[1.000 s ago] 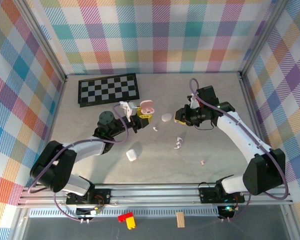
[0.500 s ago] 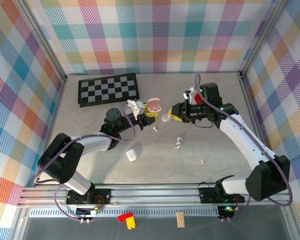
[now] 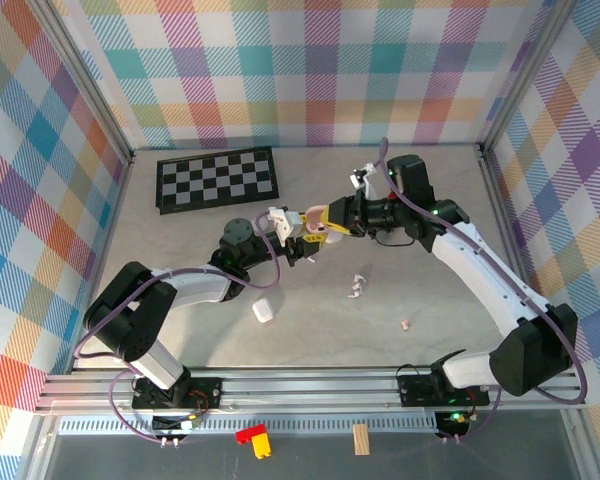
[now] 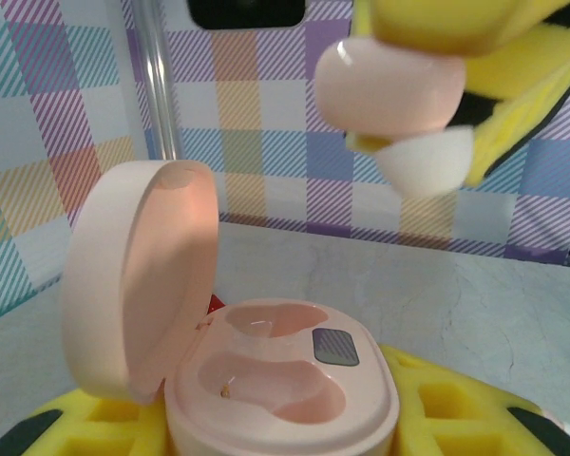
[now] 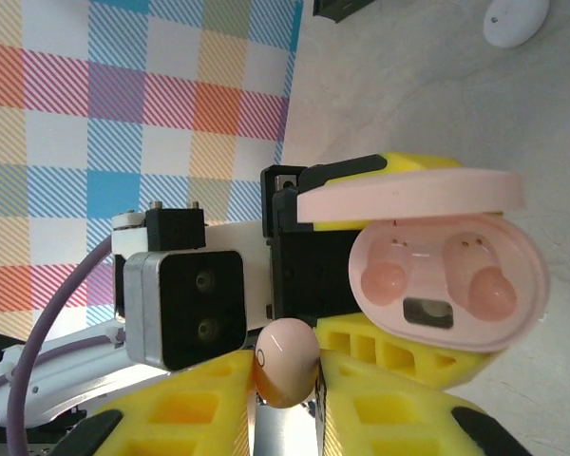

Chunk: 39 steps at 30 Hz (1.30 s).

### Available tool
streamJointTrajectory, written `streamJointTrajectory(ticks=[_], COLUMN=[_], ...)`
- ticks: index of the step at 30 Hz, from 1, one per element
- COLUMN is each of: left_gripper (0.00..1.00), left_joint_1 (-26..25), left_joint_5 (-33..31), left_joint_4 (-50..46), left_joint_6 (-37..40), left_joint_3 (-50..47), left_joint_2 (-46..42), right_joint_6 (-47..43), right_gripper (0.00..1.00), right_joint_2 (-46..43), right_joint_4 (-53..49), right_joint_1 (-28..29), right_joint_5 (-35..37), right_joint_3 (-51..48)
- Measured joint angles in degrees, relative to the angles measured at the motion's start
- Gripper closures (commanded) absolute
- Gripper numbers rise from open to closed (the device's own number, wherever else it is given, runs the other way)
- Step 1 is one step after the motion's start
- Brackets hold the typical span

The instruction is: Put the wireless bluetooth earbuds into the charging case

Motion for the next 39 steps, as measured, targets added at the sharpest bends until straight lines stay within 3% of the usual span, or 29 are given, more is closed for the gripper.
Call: streamJointTrajectory(ticks=[27, 33, 39], left_gripper=[0.74, 0.75, 0.75], left_joint_1=[0.0, -0.1, -0.1], left_joint_5=[-0.4, -0.5, -0.5], left_joint_4=[-0.8, -1.0, -1.0], left_joint_6=[0.1, -0.1, -0.1], left_joint_3=[0.0, 0.0, 0.0], left_joint_2=[0.0, 0.0, 0.0], right_joint_6=[-3.3, -3.8, -4.9], right_gripper=[0.78, 0.69, 0.69], right_joint_2=[7.6, 7.6, 7.6], right_joint_4=[-2.0, -3.3, -4.7], right_joint_1=[2.3, 2.7, 3.0], right_joint_5=[2.9, 4.0, 5.3], right_joint_3=[3.4, 4.1, 5.1])
